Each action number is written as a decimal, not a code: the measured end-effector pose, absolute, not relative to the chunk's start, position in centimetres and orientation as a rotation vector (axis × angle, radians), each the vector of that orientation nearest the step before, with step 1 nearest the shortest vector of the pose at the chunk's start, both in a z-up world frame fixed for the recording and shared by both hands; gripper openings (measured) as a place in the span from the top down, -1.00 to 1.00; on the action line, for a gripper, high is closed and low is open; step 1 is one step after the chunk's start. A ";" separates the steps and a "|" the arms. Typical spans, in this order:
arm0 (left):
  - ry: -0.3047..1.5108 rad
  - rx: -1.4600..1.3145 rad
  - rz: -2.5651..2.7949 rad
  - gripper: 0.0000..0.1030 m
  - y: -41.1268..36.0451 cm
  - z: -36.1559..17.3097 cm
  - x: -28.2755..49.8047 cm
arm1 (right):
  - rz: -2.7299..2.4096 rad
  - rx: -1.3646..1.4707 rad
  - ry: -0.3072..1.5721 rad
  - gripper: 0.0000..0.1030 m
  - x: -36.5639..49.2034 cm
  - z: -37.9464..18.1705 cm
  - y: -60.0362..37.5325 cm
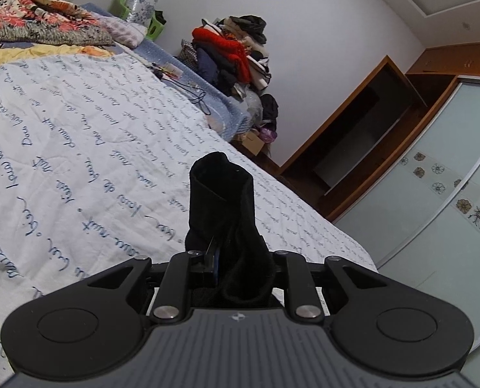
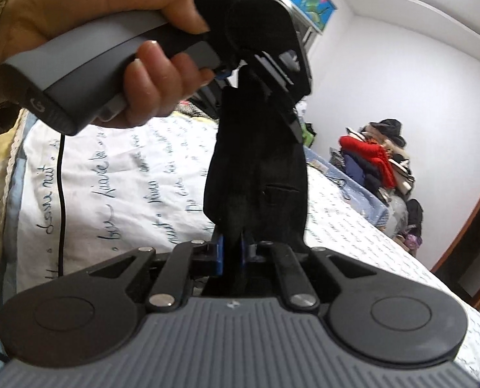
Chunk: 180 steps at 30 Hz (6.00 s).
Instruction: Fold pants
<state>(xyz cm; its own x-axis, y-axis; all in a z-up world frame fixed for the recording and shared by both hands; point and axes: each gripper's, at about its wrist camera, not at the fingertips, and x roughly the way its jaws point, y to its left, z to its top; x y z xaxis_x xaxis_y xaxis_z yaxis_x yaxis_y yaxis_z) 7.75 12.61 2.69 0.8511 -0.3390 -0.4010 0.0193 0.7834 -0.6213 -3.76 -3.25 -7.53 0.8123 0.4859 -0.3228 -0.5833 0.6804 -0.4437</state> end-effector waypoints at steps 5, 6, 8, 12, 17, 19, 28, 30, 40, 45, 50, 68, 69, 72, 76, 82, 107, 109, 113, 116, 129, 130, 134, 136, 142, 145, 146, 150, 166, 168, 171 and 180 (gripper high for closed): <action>0.516 -0.623 -0.251 0.63 10.0 4.0 7.7 | 0.568 -0.519 0.180 0.84 -4.2 -6.4 -6.0; 0.514 -0.615 -0.260 0.63 9.4 4.2 7.7 | 0.558 -0.512 0.176 0.84 -4.4 -6.2 -6.5; 0.514 -0.601 -0.283 0.63 8.3 4.6 7.7 | 0.541 -0.502 0.169 0.84 -4.8 -6.0 -7.5; 0.526 -0.566 -0.328 0.62 5.5 5.0 7.8 | 0.514 -0.482 0.163 0.87 -5.6 -5.7 -9.4; 0.561 -0.536 -0.389 0.62 2.2 4.8 8.1 | 0.479 -0.462 0.159 0.90 -6.5 -5.4 -11.7; 0.576 -0.522 -0.417 0.62 0.8 4.6 8.2 | 0.463 -0.451 0.156 0.90 -6.9 -5.3 -12.6; 0.668 -0.469 -0.527 0.62 -5.6 2.4 9.1 | 0.423 -0.401 0.222 0.86 -8.0 -5.6 -16.5; 0.703 -0.458 -0.548 0.62 -7.2 1.0 9.4 | 0.444 -0.374 0.270 0.53 -7.9 -5.8 -17.8; 0.842 -0.357 -0.634 0.53 -12.4 -4.1 8.9 | 0.273 0.509 0.535 -0.34 -5.0 -6.6 -37.4; 0.838 -0.371 -0.773 0.42 -12.4 -3.3 7.7 | 0.399 0.911 0.583 -0.36 -1.7 -9.3 -41.8; 0.808 -0.362 -0.669 0.27 -9.8 -2.3 7.7 | 0.372 0.794 0.648 -0.41 0.6 -8.8 -39.9; 0.710 -0.042 -0.459 -0.30 -8.4 -2.9 5.1 | 0.365 0.482 0.699 0.91 1.7 -7.6 -34.7; 0.715 -0.040 -0.455 -0.30 -8.4 -3.0 5.1 | 0.356 0.481 0.682 0.95 1.7 -7.4 -35.0; 0.725 -0.045 -0.454 -0.31 -8.3 -3.3 5.2 | 0.335 0.474 0.654 0.95 1.2 -6.8 -35.9; 0.729 -0.047 -0.473 -0.32 -8.3 -3.3 5.1 | 0.327 0.561 0.738 0.46 1.9 -8.4 -37.3; 0.728 0.011 -0.561 -0.44 -10.0 -3.6 4.1 | 0.404 0.628 0.779 -0.09 2.8 -9.2 -36.6; 0.545 0.394 -0.755 -0.19 -13.1 -5.0 -0.4 | 0.400 0.594 0.797 0.62 3.8 -7.8 -34.9; 0.532 0.424 -0.758 -0.19 -13.0 -4.9 -0.5 | 0.371 0.551 0.793 0.22 3.4 -7.8 -34.8; 0.484 0.531 -0.776 -0.19 -13.4 -5.2 -1.0 | 0.299 0.407 0.721 0.17 1.2 -7.0 -34.9; 0.502 0.587 -0.808 -0.19 -14.2 -5.7 -0.5 | 0.276 0.333 0.695 -0.02 -0.2 -6.6 -35.0; 0.520 0.545 -0.829 0.76 -15.2 -4.7 0.8 | 0.247 0.247 0.661 -0.30 -2.5 -6.6 -35.7; 0.521 0.529 -0.830 0.77 -15.0 -4.6 1.0 | 0.249 0.231 0.659 -0.30 -2.7 -6.5 -35.7; 0.540 0.479 -0.853 0.77 -15.9 -4.5 1.5 | 0.213 0.198 0.639 -0.30 -3.6 -6.2 -36.3; 0.546 0.467 -0.865 0.77 -16.5 -4.6 1.5 | 0.197 0.217 0.635 -0.44 -3.7 -6.2 -37.0; 0.602 0.453 -0.910 0.78 -17.3 -6.2 1.0 | 0.230 0.258 0.635 -0.47 -3.4 -5.9 -37.6; 0.600 0.433 -0.922 0.78 -17.0 -6.3 0.6 | 0.317 0.387 0.666 -0.41 -2.1 -6.3 -38.3; 0.600 0.425 -0.926 0.78 -17.0 -6.3 0.5 | 0.343 0.431 0.682 -0.36 -1.5 -6.5 -38.6; 0.564 0.430 -0.952 0.77 -16.5 -6.2 -0.4 | 0.422 0.592 0.765 -0.22 0.9 -8.0 -38.8; 0.415 0.508 -0.774 -0.61 -12.5 -4.0 -2.7 | 0.507 0.588 0.853 0.76 1.9 -8.5 -35.4; 0.420 0.546 -0.778 -0.61 -13.1 -4.5 -2.7 | 0.510 0.629 0.841 0.77 1.9 -8.1 -35.6; 0.425 0.598 -0.759 -0.61 -14.1 -5.3 -2.4 | 0.514 0.711 0.825 0.78 2.0 -7.6 -36.1; 0.535 0.328 -0.737 -0.22 -12.7 -4.2 0.6 | 0.532 0.857 0.786 0.78 2.4 -7.1 -36.6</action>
<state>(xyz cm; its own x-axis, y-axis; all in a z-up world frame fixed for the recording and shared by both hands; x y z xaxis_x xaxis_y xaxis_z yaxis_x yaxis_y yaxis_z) 0.56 -12.67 -4.19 0.6163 -0.5461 -0.5673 0.7085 0.6991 0.0967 2.41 -36.56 -7.14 0.6075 0.6918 -0.3904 -0.1048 0.5569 0.8239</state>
